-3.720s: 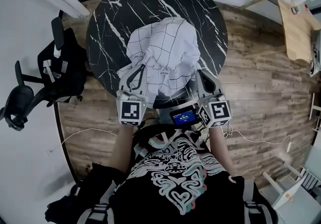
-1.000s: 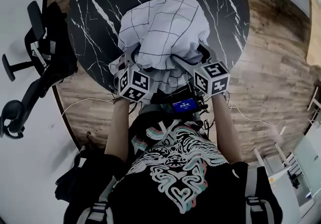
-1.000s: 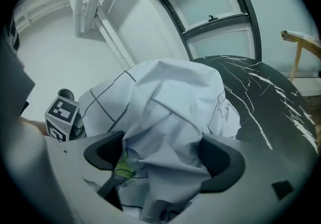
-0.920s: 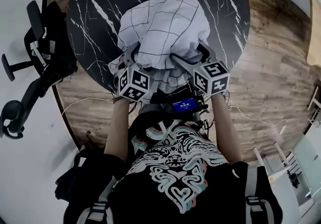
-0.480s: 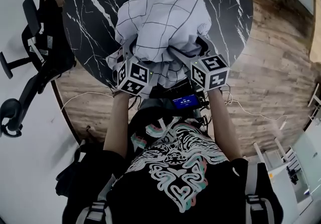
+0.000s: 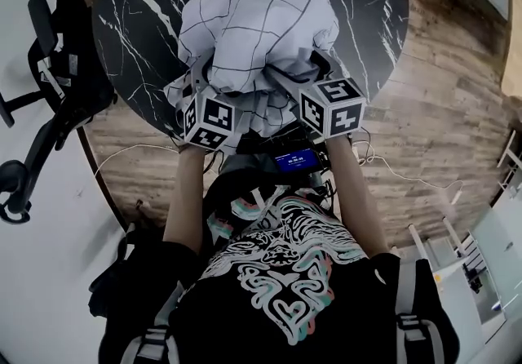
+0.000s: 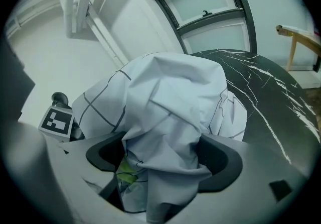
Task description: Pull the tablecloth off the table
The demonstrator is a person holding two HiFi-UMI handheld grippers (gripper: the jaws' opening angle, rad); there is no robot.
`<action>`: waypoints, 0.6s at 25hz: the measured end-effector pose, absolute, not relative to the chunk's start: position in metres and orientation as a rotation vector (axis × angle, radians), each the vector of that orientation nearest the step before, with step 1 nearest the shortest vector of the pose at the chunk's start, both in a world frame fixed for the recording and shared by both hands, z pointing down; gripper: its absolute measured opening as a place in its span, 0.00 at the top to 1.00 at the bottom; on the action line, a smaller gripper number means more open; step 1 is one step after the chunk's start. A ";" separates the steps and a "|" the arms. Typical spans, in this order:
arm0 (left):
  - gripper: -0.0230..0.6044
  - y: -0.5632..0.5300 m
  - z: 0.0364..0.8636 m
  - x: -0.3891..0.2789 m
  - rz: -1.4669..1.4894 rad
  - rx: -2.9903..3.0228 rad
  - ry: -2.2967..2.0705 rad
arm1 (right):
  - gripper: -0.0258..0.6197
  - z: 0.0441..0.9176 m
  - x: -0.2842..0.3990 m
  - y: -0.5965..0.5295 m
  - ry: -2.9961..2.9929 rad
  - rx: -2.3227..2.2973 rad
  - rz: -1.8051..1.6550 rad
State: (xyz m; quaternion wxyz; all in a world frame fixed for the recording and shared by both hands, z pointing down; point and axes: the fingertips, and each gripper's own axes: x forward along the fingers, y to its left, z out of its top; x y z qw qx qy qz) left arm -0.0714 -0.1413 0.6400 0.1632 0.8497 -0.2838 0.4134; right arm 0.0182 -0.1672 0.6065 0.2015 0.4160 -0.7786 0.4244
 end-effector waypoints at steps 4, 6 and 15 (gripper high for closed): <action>0.23 -0.139 0.638 -0.070 1.162 2.445 -0.806 | 0.37 0.604 0.016 -0.166 -2.184 1.161 1.209; 0.26 -0.139 0.636 -0.068 1.155 2.463 -0.798 | 0.44 0.602 0.014 -0.166 -2.198 1.176 1.206; 0.43 -0.137 0.631 -0.067 1.165 2.496 -0.811 | 0.61 0.601 0.010 -0.167 -2.228 1.173 1.214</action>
